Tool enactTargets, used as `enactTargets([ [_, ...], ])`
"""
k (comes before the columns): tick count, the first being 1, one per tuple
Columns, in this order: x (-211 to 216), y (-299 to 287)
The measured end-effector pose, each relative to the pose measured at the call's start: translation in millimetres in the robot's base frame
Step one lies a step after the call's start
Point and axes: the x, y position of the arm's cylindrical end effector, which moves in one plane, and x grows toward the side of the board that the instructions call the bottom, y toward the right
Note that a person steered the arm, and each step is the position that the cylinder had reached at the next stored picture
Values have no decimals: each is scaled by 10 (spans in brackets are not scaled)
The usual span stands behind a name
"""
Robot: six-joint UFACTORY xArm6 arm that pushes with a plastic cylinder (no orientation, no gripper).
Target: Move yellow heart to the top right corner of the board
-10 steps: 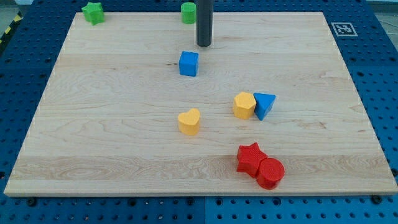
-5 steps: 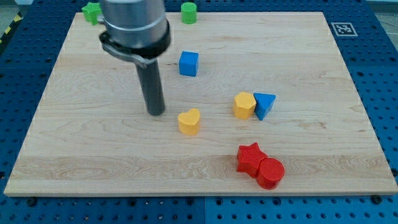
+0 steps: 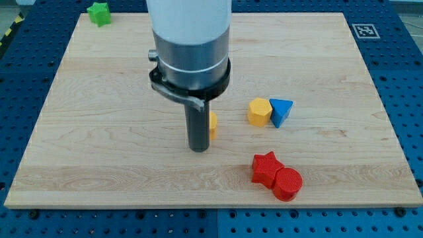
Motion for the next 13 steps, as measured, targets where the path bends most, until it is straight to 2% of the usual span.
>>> enactTargets([
  [2,-488,36],
  [4,-922,547],
  [7,-1092,1351],
  [9,-1439,1505],
  [11,-1929,1932],
  [13,-2132,1938],
])
